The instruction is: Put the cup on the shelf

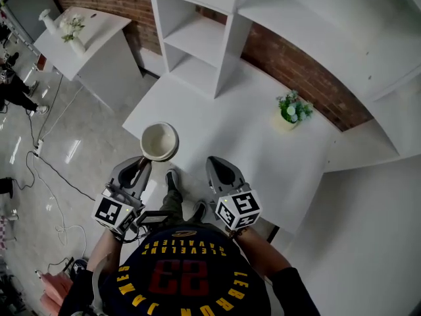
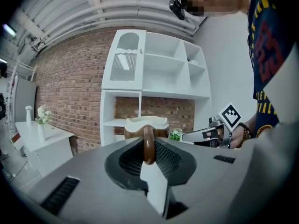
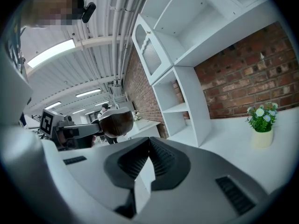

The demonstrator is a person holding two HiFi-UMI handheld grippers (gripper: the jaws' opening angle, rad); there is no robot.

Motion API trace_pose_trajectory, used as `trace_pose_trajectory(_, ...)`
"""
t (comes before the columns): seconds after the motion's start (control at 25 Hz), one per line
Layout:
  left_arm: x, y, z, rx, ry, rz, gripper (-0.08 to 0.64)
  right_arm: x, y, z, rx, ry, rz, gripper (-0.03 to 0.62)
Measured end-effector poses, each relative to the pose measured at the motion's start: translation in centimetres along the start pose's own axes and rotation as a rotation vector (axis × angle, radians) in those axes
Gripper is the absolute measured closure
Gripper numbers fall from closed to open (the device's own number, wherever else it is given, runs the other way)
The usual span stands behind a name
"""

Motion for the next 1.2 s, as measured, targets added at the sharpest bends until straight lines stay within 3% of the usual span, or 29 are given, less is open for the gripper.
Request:
trace_pose_trajectory(0.52, -9.0, 1.5, -9.7, 0.029, 0.107, -0.039, 0.512, -9.4, -0.2, 3.7, 0.006, 0.129, -0.024, 0.586)
trace_pose_trajectory(0.72, -12.0, 2.9, -14.4, -0.01, 0.137, -0.022, 0.512, -13.9, -0.2, 4.2, 0.008, 0.152, -0.022, 0.586)
trace_pose_trajectory(1.2, -18.0, 8.6, -18.9, 0.021, 0.127, -0.058, 0.512, -20.2, 1.9, 6.1, 0.036, 0.178, -0.05, 0.586)
Point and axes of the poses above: the fingertips, and each gripper's own axes: x backward along the fingers, z to its right, y out of its underside, the point moved 6 cm from there along x, backward along the fingers, and after that the axes turned 13 degrees about z, right-handed, at the moved point
